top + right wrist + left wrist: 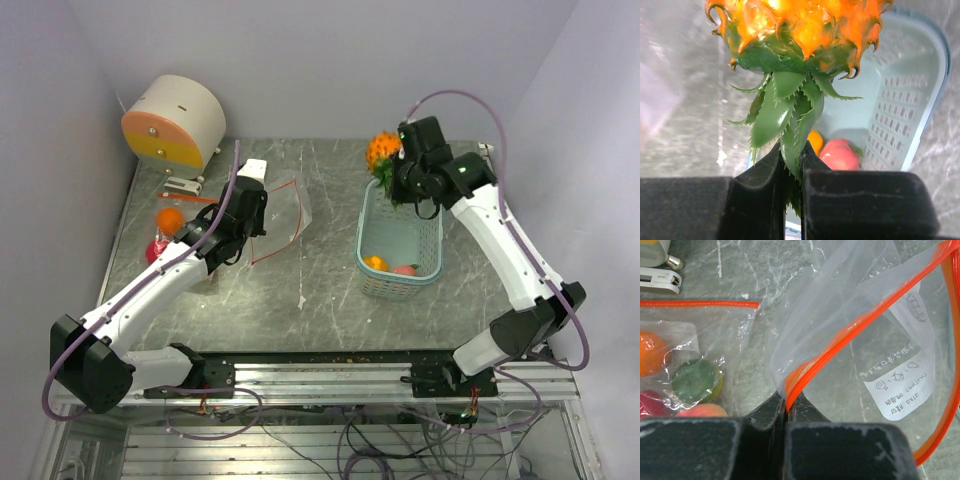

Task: Place the food in the zip-top bag and seal the zipper
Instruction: Pick up the fake fruit from the bin, then place the fake fruit in the zipper food storage bag.

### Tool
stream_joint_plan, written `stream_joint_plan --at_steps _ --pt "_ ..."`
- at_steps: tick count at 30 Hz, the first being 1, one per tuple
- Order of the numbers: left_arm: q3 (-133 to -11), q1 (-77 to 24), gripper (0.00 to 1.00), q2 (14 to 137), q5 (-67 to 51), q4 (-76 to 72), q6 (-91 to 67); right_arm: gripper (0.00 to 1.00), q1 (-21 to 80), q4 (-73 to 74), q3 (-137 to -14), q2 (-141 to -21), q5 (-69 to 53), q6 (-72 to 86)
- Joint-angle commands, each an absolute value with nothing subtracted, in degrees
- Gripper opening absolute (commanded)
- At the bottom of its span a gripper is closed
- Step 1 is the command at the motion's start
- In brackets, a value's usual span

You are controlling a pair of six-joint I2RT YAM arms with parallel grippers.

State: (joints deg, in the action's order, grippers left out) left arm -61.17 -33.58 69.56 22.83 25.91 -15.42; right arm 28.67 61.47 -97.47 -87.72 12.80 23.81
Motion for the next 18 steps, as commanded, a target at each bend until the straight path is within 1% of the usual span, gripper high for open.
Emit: stream_joint_plan --at_steps 1,4,7,11,14,18 --pt "-61.44 -33.18 0.07 70.01 21.74 23.75 -15.59 0.0 28.52 60.68 -107.67 -88.23 5.69 18.65" --pt "-61.92 -33.22 0.07 70.68 20.92 23.49 -15.73 0.0 28.5 57.7 -111.26 -87.86 -4.24 16.69" --pt "-62.76 -33.22 0.07 71.22 19.96 22.81 -16.52 0.0 28.55 53.19 -110.67 -87.14 -16.11 16.57" --pt "-63.63 -33.22 0.07 72.34 19.11 21.64 -17.78 0.0 28.53 44.1 -102.22 -83.84 -28.86 20.64" --pt "-64.35 -33.07 0.07 73.42 19.31 20.27 -19.52 0.0 28.51 36.81 -96.34 -81.81 -33.88 24.1" --pt "-65.68 -32.69 0.07 75.63 18.8 19.09 -23.34 0.0 28.64 31.66 -90.79 -80.35 -38.4 27.63"
